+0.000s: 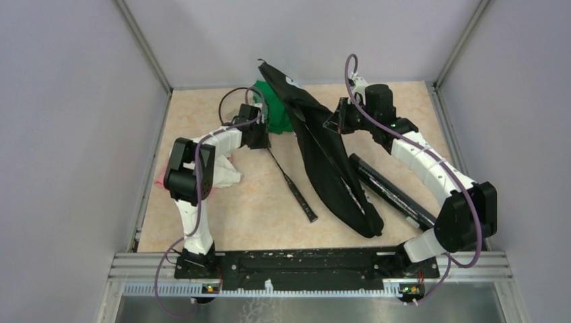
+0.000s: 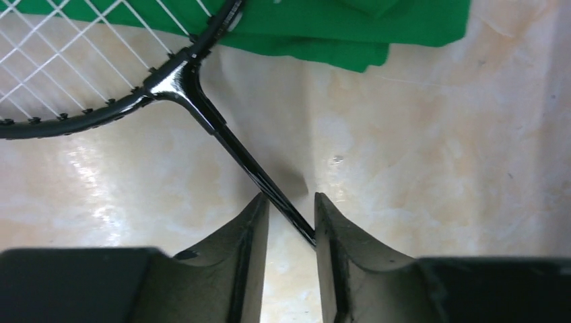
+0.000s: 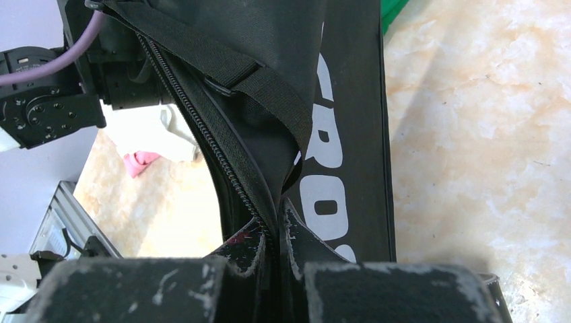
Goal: Pack up the badminton gear
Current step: Pick up the racket from the center of the board.
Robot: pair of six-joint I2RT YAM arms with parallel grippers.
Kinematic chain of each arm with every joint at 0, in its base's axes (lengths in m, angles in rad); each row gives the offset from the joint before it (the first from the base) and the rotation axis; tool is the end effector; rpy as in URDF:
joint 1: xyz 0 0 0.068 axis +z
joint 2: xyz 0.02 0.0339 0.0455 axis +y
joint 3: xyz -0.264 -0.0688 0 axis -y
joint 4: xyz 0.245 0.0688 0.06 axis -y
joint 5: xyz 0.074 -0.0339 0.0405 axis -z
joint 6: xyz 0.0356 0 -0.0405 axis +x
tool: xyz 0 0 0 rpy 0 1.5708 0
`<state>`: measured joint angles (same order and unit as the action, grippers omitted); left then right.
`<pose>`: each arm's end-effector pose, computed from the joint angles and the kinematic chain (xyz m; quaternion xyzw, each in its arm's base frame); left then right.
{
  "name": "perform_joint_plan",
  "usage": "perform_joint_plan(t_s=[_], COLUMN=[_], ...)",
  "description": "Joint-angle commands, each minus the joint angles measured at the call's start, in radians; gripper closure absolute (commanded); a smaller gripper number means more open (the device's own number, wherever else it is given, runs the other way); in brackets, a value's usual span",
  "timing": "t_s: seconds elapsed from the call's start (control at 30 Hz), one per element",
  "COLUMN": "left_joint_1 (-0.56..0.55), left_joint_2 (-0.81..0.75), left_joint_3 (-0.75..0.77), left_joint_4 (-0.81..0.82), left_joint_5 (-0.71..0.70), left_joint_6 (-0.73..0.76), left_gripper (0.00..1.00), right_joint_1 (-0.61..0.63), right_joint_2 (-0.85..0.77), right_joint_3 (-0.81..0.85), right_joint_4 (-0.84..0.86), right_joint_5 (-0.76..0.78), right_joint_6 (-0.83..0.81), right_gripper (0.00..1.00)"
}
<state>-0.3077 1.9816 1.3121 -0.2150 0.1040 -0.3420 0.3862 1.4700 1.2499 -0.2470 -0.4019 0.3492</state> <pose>0.4031 -0.1320 0.1659 0.0014 0.9406 -0.1536 0.3028 0.3106 0.1413 0.3331 -0.1201 0.8323 0.3433 0.4183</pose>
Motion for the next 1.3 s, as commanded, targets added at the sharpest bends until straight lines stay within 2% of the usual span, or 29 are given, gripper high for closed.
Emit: perform_joint_plan(t_s=[0.0, 0.1, 0.43, 0.77, 0.9, 1.07, 1.27], left_joint_1=[0.053, 0.076, 0.141, 0.166, 0.172, 0.176, 0.176], left_joint_2=[-0.037, -0.065, -0.188, -0.336, -0.386, -0.454, -0.567], left_joint_3=[-0.031, -0.051, -0.128, -0.154, -0.138, -0.104, -0.106], left_joint_4=[-0.020, -0.008, 0.038, 0.054, 0.010, -0.064, -0.149], left_joint_5=[-0.012, 0.006, 0.043, 0.149, 0.114, 0.084, 0.050], left_joint_6=[0.051, 0.069, 0.099, 0.103, 0.100, 0.185, 0.327], left_gripper=[0.66, 0.71, 1.00, 1.00, 1.00, 1.00, 1.00], right_joint_1=[0.003, 0.002, 0.002, 0.002, 0.002, 0.011, 0.051], right_joint_2=[-0.057, -0.056, -0.046, -0.028, 0.002, 0.034, 0.057], right_joint_3=[0.011, 0.011, 0.024, 0.085, 0.133, 0.143, 0.176], right_joint_4=[0.084, 0.083, 0.061, 0.020, -0.014, 0.001, 0.001], right_joint_5=[-0.025, -0.025, -0.023, 0.055, 0.093, 0.122, 0.232], right_joint_6=[-0.007, -0.013, -0.040, -0.004, 0.022, 0.081, 0.128], right_gripper=[1.00, 1.00, 1.00, 1.00, 1.00, 1.00, 1.00])
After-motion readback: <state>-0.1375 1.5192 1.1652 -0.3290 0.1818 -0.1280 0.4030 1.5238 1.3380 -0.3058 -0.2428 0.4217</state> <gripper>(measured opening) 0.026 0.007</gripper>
